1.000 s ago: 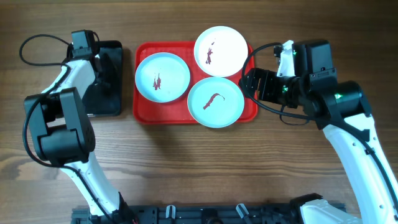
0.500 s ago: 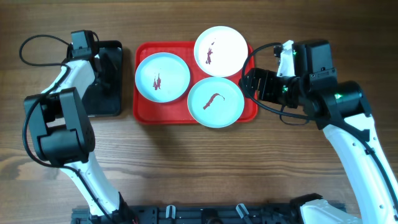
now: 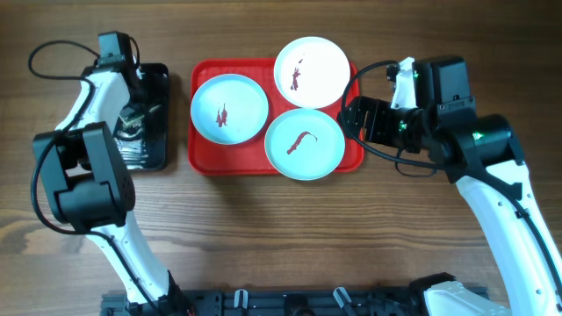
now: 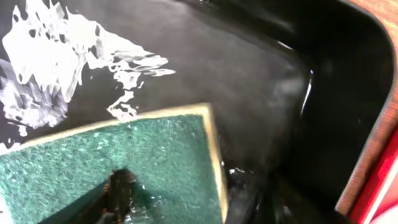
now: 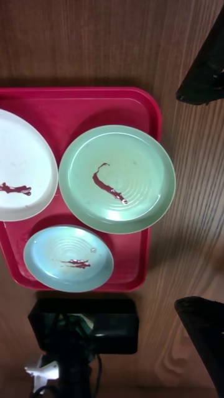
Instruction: Clean dirty plates on tray and stack at the side
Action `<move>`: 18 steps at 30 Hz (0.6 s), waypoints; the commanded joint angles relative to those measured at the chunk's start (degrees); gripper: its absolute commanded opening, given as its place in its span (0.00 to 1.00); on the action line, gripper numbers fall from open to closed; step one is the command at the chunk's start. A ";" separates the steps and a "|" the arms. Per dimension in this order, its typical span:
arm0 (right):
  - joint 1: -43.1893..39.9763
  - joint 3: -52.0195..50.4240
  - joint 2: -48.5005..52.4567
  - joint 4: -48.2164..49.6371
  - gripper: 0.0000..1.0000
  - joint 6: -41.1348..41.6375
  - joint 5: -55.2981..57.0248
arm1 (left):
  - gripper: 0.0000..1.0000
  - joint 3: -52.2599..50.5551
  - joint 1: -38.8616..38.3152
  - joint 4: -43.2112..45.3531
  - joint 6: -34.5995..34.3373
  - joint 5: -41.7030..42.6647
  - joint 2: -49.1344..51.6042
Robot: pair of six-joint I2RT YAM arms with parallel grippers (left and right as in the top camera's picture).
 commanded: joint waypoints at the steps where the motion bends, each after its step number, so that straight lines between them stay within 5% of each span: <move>1: -0.24 1.05 0.50 0.04 1.00 0.61 1.07 | 0.79 1.18 0.72 -1.05 10.67 -1.07 -1.57; 9: -0.24 1.05 0.50 0.20 1.00 0.63 1.25 | 0.89 1.27 0.70 -0.66 21.79 -3.82 -4.28; 18: -0.24 1.05 0.50 0.11 1.00 0.61 1.22 | 0.88 1.36 0.72 2.38 33.46 -4.48 -7.78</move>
